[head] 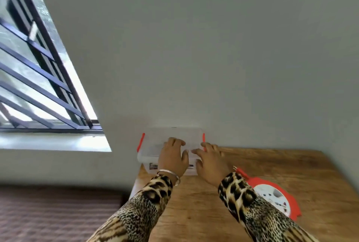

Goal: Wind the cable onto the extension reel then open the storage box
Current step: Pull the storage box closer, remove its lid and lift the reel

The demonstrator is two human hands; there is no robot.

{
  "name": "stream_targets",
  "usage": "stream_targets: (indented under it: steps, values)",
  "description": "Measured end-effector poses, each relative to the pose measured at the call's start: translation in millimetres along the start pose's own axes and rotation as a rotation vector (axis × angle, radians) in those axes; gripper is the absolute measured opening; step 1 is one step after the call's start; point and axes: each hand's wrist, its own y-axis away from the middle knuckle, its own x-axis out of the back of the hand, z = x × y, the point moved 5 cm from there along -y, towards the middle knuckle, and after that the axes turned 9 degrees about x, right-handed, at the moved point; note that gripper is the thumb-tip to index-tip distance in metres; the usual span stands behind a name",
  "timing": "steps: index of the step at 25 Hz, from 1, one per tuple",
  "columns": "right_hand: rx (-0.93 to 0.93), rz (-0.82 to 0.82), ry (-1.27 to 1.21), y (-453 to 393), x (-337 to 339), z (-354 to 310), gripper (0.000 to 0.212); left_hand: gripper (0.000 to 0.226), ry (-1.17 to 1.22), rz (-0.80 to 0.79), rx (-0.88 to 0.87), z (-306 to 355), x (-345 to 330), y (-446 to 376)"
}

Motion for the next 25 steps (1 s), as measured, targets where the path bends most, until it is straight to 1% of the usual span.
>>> stream_targets:
  steps: [2, 5, 7, 8, 9, 11, 13, 16, 19, 20, 23, 25]
  values:
    - [-0.046, -0.035, -0.016, -29.6, -16.0, -6.9, 0.048, 0.04, -0.103, 0.001, 0.099, -30.3, 5.9, -25.7]
    - [-0.201, -0.096, -0.03, -61.7, -32.9, 0.8, 0.06, 0.058, -0.197, -0.073, 0.353, -84.3, 5.8, -53.9]
    - [-0.327, -0.111, -0.075, -76.3, -37.3, 8.9, 0.067, 0.064, -0.128, -0.158, 0.501, -112.9, 1.7, -67.5]
    - [-0.373, -0.107, -0.08, -80.9, -38.4, 11.5, 0.069, 0.063, -0.056, -0.192, 0.548, -123.3, -1.2, -73.6]
    - [-0.407, -0.09, -0.058, -81.9, -37.8, 13.4, 0.07, 0.059, 0.016, -0.204, 0.57, -129.5, -1.7, -77.0]
    - [-0.466, -0.022, 0.014, -72.9, -34.3, 14.9, 0.067, 0.045, 0.095, -0.175, 0.571, -140.5, 2.6, -76.5]
    - [-0.522, 0.086, 0.023, -55.0, -33.2, 16.8, 0.054, 0.038, 0.145, -0.185, 0.588, -153.5, 7.1, -65.3]
    - [-0.628, 0.237, -0.128, -21.2, -38.8, 21.0, 0.036, 0.04, 0.2, -0.214, 0.629, -166.5, 9.9, -37.6]
    - [-0.663, 0.367, -0.222, -1.5, -34.4, 20.7, 0.025, 0.038, 0.193, -0.215, 0.575, -167.4, 14.5, -23.1]
    - [-0.664, 0.385, -0.232, 3.4, -31.6, 18.9, 0.023, 0.037, 0.181, -0.214, 0.568, -170.1, 15.5, -21.8]
    - [-0.724, 0.384, -0.292, 20.3, -31.2, 20.6, 0.023, 0.038, 0.227, -0.273, 0.642, -186.6, 12.2, -14.4]
    - [-0.808, 0.318, -0.383, 32.1, -37.3, 28.0, 0.023, 0.04, 0.269, -0.303, 0.669, -193.2, 10.7, -11.0]
